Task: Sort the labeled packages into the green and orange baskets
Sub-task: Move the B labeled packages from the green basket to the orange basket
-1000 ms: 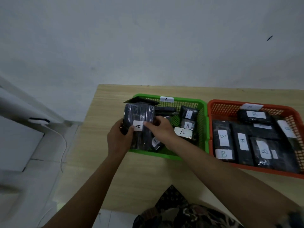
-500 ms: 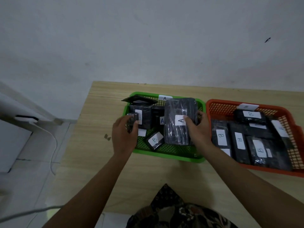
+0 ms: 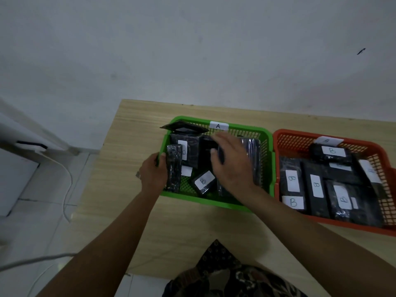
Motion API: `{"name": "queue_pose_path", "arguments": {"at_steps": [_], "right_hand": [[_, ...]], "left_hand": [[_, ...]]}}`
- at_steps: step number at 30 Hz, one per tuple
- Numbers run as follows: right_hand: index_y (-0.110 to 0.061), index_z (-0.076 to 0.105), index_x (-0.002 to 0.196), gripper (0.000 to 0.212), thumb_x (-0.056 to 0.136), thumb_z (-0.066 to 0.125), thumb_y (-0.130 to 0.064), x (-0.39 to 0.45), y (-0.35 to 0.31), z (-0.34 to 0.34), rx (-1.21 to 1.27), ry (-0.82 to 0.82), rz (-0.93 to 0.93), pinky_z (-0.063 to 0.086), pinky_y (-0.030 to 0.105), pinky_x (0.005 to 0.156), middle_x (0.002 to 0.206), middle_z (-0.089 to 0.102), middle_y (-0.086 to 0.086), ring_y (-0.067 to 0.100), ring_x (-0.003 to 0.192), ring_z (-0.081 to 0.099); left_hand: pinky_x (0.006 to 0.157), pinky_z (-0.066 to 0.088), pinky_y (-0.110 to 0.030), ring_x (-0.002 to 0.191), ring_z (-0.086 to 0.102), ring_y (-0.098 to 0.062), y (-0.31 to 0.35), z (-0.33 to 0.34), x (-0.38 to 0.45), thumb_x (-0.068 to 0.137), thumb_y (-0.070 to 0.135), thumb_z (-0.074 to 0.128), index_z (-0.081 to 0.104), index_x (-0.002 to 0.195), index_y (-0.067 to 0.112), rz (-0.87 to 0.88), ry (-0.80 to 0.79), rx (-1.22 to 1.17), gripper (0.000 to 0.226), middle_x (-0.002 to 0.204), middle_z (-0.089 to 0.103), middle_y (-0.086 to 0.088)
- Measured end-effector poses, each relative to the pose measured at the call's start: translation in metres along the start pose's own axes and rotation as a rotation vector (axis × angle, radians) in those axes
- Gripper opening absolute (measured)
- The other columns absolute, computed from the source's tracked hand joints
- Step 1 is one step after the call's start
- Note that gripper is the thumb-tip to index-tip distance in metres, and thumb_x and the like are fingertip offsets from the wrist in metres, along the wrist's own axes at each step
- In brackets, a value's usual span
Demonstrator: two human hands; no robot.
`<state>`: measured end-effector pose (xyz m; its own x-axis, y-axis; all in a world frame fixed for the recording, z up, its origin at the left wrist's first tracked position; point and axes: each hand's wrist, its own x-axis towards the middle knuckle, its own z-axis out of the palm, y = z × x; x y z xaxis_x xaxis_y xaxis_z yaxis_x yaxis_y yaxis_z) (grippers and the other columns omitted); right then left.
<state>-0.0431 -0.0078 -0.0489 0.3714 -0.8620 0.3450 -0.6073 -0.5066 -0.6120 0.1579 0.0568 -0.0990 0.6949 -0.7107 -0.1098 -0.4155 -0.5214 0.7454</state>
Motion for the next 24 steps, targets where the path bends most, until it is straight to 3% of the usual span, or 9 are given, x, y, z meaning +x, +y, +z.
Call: {"name": "queue_pose_path", "arguments": {"at_steps": [2, 5, 9, 13, 16, 19, 21, 24], "right_hand": [[-0.012, 0.061, 0.129, 0.034, 0.096, 0.058, -0.019, 0.009, -0.014, 0.02, 0.072, -0.226, -0.026, 0.048, 0.037, 0.1, 0.126, 0.064, 0.004, 0.016, 0.117, 0.056], [-0.015, 0.061, 0.131, 0.037, 0.097, 0.058, -0.03, 0.022, -0.032, 0.053, 0.145, -0.462, 0.183, 0.052, 0.039, 0.095, 0.123, 0.066, 0.003, 0.021, 0.112, 0.061], [-0.015, 0.064, 0.119, 0.03, 0.092, 0.067, -0.029, 0.029, -0.038, 0.086, 0.233, -0.453, 0.53, 0.057, 0.04, 0.087, 0.106, 0.069, 0.003, 0.022, 0.097, 0.066], [-0.012, 0.066, 0.114, 0.031, 0.088, 0.073, -0.026, 0.025, -0.036, 0.102, 0.323, -0.375, 0.702, 0.054, 0.034, 0.09, 0.107, 0.07, 0.003, 0.02, 0.1, 0.065], [-0.011, 0.07, 0.101, 0.021, 0.087, 0.074, -0.026, 0.024, -0.036, 0.1, 0.363, -0.405, 0.675, 0.053, 0.03, 0.082, 0.088, 0.066, -0.002, 0.017, 0.089, 0.064], [-0.01, 0.062, 0.087, 0.019, 0.087, 0.074, -0.025, 0.025, -0.037, 0.087, 0.431, -0.376, 0.599, 0.042, 0.025, 0.071, 0.077, 0.055, -0.004, 0.014, 0.078, 0.055], [-0.017, 0.065, 0.093, 0.013, 0.087, 0.075, -0.024, 0.026, -0.038, 0.073, 0.515, -0.3, 0.534, 0.044, 0.019, 0.073, 0.084, 0.062, -0.01, 0.005, 0.082, 0.06], [-0.018, 0.07, 0.11, 0.026, 0.085, 0.077, -0.022, 0.022, -0.038, 0.044, 0.501, -0.098, 0.281, 0.05, 0.013, 0.08, 0.098, 0.069, -0.012, -0.003, 0.092, 0.063]], "left_hand": [[0.062, 0.038, -0.033, 0.074, 0.061, -0.024, -0.005, -0.002, 0.001, 0.101, 0.032, 0.047, 0.071, 0.096, 0.009, -0.01, -0.009, -0.074, 0.034, 0.08, 0.069, -0.011], [0.055, 0.039, -0.025, 0.059, 0.055, -0.006, -0.01, -0.006, 0.001, 0.101, 0.032, 0.048, 0.071, 0.086, 0.014, -0.012, -0.051, -0.187, 0.032, 0.069, 0.066, -0.005], [0.057, 0.035, -0.029, 0.057, 0.046, -0.011, -0.015, -0.006, 0.002, 0.1, 0.035, 0.048, 0.066, 0.082, 0.005, -0.039, -0.085, -0.262, 0.039, 0.07, 0.06, -0.022], [0.052, 0.034, -0.024, 0.052, 0.042, -0.004, -0.018, -0.004, 0.002, 0.1, 0.037, 0.049, 0.067, 0.076, 0.019, -0.046, -0.092, -0.292, 0.035, 0.059, 0.055, -0.005], [0.053, 0.038, -0.021, 0.055, 0.049, -0.002, -0.017, -0.005, 0.002, 0.1, 0.035, 0.049, 0.068, 0.077, 0.025, -0.041, -0.103, -0.297, 0.031, 0.065, 0.063, 0.0], [0.066, 0.046, -0.023, 0.084, 0.065, -0.011, -0.01, -0.006, 0.002, 0.099, 0.037, 0.051, 0.071, 0.099, 0.021, -0.054, -0.096, -0.219, 0.026, 0.091, 0.071, 0.0], [0.079, 0.047, -0.02, 0.105, 0.063, -0.011, 0.001, -0.01, -0.002, 0.094, 0.046, 0.057, 0.068, 0.118, 0.019, -0.068, -0.01, -0.179, 0.038, 0.112, 0.068, 0.004], [0.077, 0.054, -0.019, 0.097, 0.063, 0.002, 0.033, -0.023, -0.016, 0.086, 0.061, 0.06, 0.072, 0.106, 0.027, 0.034, 0.137, -0.289, 0.042, 0.103, 0.07, 0.014]]}}
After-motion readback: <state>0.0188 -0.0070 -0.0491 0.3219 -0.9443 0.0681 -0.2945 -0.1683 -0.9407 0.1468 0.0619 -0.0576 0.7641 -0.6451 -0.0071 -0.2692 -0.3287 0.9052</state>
